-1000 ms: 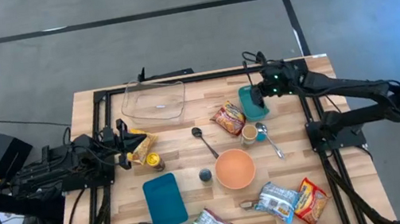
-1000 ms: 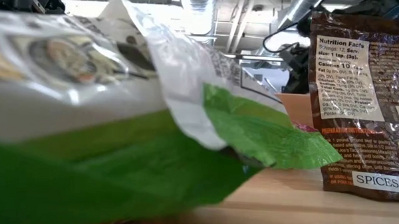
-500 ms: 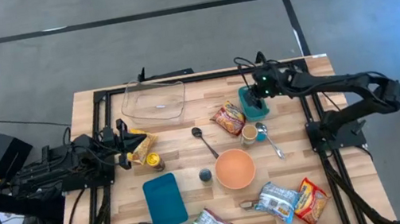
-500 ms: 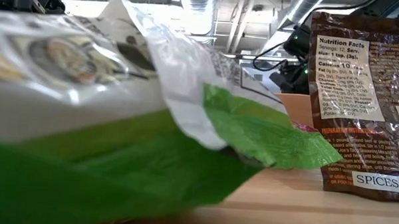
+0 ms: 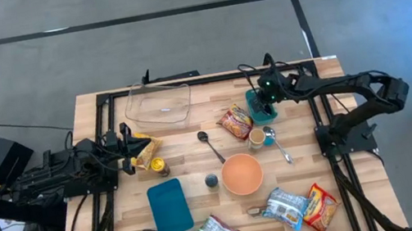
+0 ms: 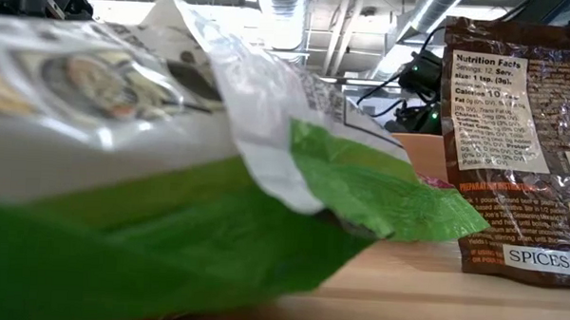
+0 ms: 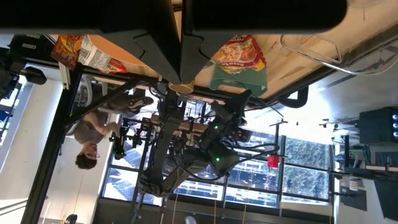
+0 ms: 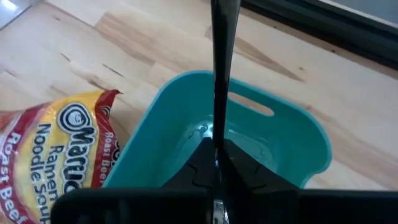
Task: Pick & Place Food Item
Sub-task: Put the right black spoon into the green bin
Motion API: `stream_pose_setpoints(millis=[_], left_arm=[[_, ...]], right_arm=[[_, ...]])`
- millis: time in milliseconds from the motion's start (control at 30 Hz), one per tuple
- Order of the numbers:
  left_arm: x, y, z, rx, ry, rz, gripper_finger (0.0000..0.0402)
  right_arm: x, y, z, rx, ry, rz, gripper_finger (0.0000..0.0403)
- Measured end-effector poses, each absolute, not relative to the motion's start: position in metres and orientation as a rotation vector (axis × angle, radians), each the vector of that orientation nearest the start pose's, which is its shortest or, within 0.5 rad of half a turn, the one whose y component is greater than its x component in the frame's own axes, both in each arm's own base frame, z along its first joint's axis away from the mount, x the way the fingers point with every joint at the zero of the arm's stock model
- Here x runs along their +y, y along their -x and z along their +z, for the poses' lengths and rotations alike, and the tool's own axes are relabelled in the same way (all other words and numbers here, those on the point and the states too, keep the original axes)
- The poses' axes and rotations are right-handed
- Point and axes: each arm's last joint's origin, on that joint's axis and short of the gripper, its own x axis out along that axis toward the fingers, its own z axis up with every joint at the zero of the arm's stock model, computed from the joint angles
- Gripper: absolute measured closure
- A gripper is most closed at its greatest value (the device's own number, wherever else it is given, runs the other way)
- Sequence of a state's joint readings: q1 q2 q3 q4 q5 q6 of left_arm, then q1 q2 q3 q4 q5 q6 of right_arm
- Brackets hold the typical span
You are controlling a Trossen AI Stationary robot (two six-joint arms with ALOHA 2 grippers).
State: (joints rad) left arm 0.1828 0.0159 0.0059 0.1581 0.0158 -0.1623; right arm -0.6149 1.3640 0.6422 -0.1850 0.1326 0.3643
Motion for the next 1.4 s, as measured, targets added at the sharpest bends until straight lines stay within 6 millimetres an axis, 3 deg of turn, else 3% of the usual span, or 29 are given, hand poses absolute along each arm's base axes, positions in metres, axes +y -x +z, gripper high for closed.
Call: stream_pose_setpoints(millis=[1100, 1400], left_arm=[[0.0172, -0.0957, 0.1796, -0.161, 0.147, 0.154, 0.0401], [0.0172, -0.0957, 0.1796, -0.161, 0.147, 0.154, 0.0401]], right_arm=[[-0.1385, -0.2007, 0.1643, 0.826, -0.535, -0.829, 0.0397], [-0.1386, -0.2007, 0.1643, 0.826, -0.537, -0.828, 0.0357]])
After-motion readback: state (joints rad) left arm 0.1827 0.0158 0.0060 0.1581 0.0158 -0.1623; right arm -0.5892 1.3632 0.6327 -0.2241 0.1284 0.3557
